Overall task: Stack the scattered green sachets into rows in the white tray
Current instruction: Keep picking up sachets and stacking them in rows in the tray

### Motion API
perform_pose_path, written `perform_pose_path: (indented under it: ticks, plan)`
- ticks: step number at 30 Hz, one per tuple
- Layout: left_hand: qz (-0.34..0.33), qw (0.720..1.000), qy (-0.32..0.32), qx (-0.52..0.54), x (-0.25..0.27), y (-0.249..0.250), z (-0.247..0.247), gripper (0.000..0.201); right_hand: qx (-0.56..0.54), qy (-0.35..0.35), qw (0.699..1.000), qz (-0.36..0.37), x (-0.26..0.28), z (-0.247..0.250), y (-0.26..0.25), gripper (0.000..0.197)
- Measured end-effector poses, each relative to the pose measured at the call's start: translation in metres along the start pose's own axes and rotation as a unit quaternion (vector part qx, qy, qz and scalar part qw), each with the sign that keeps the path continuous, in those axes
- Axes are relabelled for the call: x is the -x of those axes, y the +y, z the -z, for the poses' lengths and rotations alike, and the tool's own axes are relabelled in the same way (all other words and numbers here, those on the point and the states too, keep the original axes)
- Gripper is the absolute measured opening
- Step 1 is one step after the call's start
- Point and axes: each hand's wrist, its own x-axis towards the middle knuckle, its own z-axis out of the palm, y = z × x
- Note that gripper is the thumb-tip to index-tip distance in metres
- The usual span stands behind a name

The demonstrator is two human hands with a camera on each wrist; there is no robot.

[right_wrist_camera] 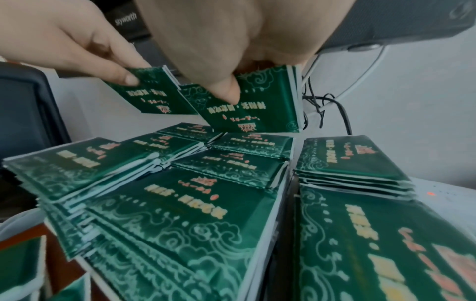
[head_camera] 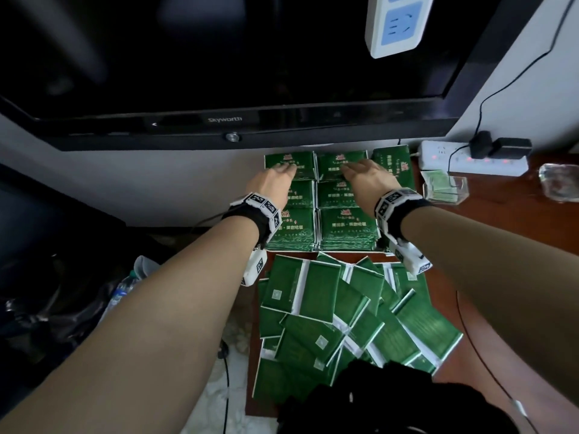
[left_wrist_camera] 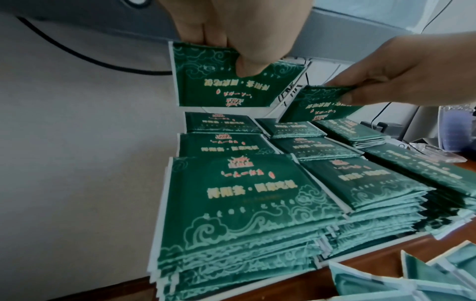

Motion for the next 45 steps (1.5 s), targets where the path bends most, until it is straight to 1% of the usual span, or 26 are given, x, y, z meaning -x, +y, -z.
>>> perform_pose_path:
  ticks: [2, 6, 8, 10, 14, 17, 20, 26, 33, 37, 40, 45]
  plan:
    - [-0.011, 1.0, 0.007, -0.008, -0.009, -0.001, -0.006, 0.068, 0.005, 0.001, 1.0, 0.01, -0.009, -0.006, 0.002, 0.07]
    - [-0.016, 0.999, 0.014, -0.032, -0.021, -0.001, -0.009, 0.07, 0.017, 0.021, 0.999, 0.022, -0.032, -0.013, 0.008, 0.077]
    - [-0.014, 0.999, 0.012, -0.035, -0.028, -0.004, -0.011, 0.071, 0.026, 0.025, 0.999, 0.027, -0.04, -0.016, 0.011, 0.075]
    - [-0.011, 0.999, 0.004, -0.033, -0.035, -0.008, -0.016, 0.07, 0.03, 0.008, 0.999, 0.028, -0.045, -0.018, 0.013, 0.074]
    - [-0.028, 0.999, -0.031, -0.033, -0.04, -0.013, -0.03, 0.07, 0.027, -0.047, 0.998, 0.029, -0.047, -0.03, 0.017, 0.083]
    - [-0.028, 0.998, -0.044, -0.032, -0.04, -0.017, -0.036, 0.072, 0.008, -0.058, 0.998, 0.03, -0.047, -0.035, 0.019, 0.086]
    - [-0.028, 0.998, -0.044, -0.038, -0.041, -0.02, -0.036, 0.071, -0.011, -0.053, 0.998, 0.024, -0.049, -0.033, 0.02, 0.09]
    - [-0.024, 0.999, -0.034, -0.022, -0.05, -0.02, -0.03, 0.062, -0.024, -0.05, 0.998, -0.001, -0.052, -0.024, 0.019, 0.086]
    - [-0.027, 0.998, -0.035, -0.042, -0.058, -0.018, -0.028, 0.061, -0.036, -0.059, 0.998, -0.013, -0.057, -0.03, 0.021, 0.085]
    - [-0.034, 0.998, -0.036, -0.036, -0.063, -0.019, -0.028, 0.063, -0.037, -0.049, 0.998, -0.019, -0.059, -0.033, 0.021, 0.083]
    - [-0.026, 0.999, -0.041, -0.023, -0.066, -0.02, -0.029, 0.06, -0.03, -0.048, 0.998, -0.016, -0.06, -0.031, 0.02, 0.081]
    - [-0.029, 0.999, -0.03, -0.033, -0.067, -0.021, -0.035, 0.062, -0.028, -0.035, 0.999, -0.019, -0.066, -0.033, 0.02, 0.084]
